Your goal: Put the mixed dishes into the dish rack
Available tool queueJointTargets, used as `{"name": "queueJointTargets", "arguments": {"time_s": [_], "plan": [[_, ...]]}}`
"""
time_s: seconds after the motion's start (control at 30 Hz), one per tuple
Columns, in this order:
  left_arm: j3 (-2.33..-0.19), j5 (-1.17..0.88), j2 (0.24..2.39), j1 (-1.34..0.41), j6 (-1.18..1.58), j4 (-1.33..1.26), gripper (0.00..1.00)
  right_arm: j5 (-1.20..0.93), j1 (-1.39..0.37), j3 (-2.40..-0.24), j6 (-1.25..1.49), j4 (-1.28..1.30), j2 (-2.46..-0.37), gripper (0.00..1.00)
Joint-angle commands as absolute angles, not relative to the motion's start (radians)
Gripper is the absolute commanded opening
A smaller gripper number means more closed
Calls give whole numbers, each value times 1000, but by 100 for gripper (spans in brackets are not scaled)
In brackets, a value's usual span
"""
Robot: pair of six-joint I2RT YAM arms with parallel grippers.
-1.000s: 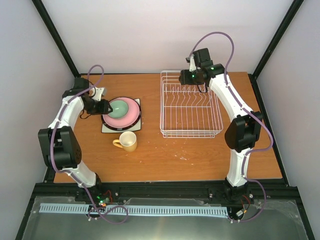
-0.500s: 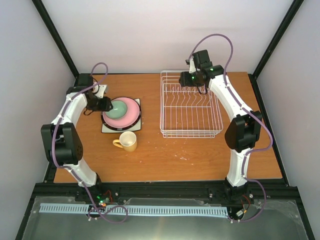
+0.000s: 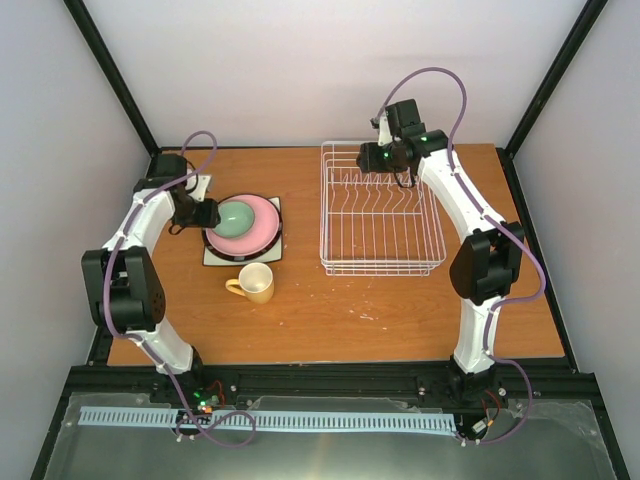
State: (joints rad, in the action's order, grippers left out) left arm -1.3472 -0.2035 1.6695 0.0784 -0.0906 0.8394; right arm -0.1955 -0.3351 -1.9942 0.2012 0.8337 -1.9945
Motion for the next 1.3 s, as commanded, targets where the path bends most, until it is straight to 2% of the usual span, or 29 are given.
{"name": "queueJointTargets", "arguments": {"time_s": [0.0,0.33,0.5,0.67,0.77,1.1,1.27], "plan": [[-1353,-178,1690,77,-93,841,48,-203,-329,-2008,190,824,-1988,59],[-1357,-273,1752,76,-74,797,43,-194,-321,-1997,186,829,-1979,59],[-1360,-283,1778,77,-81,790,32,-194,-318,-1994,186,827,-1975,59],[-1374,-301,1801,76,-89,805,8,-196,-318,-1990,186,827,-1974,59],[-1379,-311,1799,77,-85,807,1,-196,-318,-1985,186,827,-1974,59],[-1471,-409,1737,77,-63,791,1,-214,-316,-1986,181,814,-1971,58],[-1630,-670,1721,77,4,721,1,-335,-287,-1981,212,774,-1958,58]]}}
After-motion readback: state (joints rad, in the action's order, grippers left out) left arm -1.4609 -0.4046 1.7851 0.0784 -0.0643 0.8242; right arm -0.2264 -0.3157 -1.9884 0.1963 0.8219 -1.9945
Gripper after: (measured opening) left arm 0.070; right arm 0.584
